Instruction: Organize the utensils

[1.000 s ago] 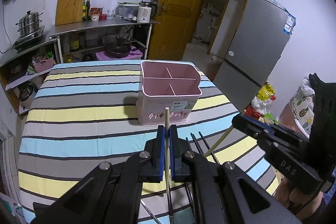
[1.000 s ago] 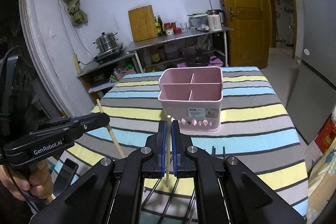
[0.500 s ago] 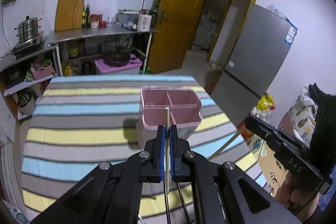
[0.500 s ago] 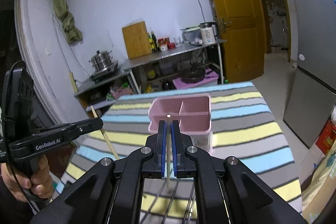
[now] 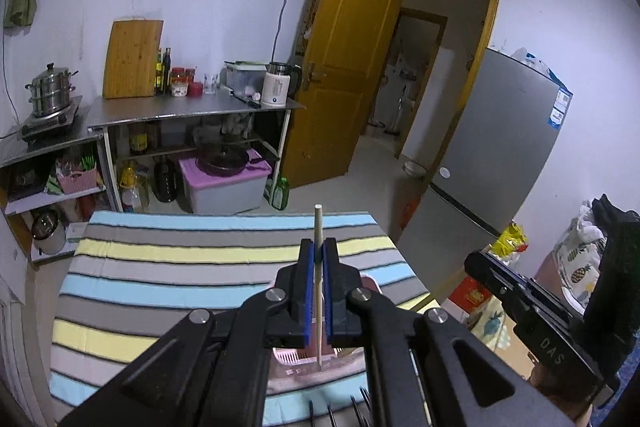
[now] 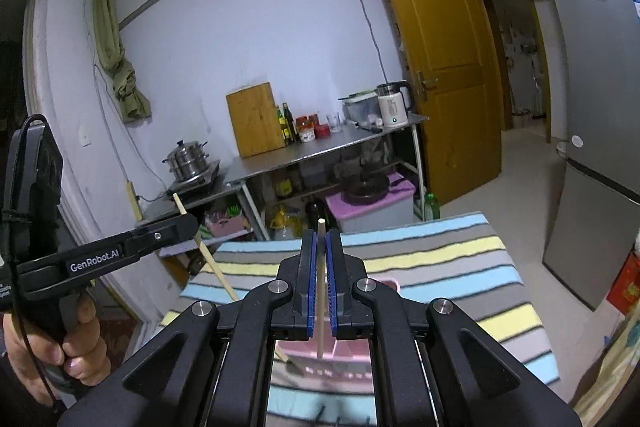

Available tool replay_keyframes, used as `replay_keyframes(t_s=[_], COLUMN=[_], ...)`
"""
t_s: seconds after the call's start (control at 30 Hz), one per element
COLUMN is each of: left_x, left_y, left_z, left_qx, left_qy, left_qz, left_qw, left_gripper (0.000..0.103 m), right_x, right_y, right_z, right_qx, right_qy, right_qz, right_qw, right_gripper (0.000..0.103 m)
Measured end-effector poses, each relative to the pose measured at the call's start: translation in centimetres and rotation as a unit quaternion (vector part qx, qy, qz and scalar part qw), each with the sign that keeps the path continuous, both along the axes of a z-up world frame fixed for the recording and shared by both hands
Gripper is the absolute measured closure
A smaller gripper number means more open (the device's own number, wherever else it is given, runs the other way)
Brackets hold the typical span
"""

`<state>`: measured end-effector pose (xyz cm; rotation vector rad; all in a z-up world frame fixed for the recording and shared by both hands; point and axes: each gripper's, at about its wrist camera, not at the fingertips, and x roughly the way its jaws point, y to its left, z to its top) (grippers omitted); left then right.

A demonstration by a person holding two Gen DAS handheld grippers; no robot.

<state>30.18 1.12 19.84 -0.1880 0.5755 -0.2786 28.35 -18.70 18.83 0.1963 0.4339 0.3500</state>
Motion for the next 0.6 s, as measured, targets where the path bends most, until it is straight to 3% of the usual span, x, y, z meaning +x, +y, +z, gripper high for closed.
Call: replay_keyframes(t_s=[0.27,0.6], left_x=[2.8,3.7], left_y=[0.1,0.4], left_z=[-3.5,-7.9], left_qx=[-0.006,-0.010], left_qy=[0.019,0.055], left_qz=[0.001,0.008], left_qw=[0.9998,0.9984], left_gripper=[0.098,0.098], right_x=[2.7,4.5], right_y=[1.1,1.8], right_z=[-2.9,-8.0], right_qx=[-0.002,-0.014], right_qy=[0.023,0.078], right_qz=[0.003,0.014], right_qw=[1.000,0.997], right_gripper=[0.099,0.098])
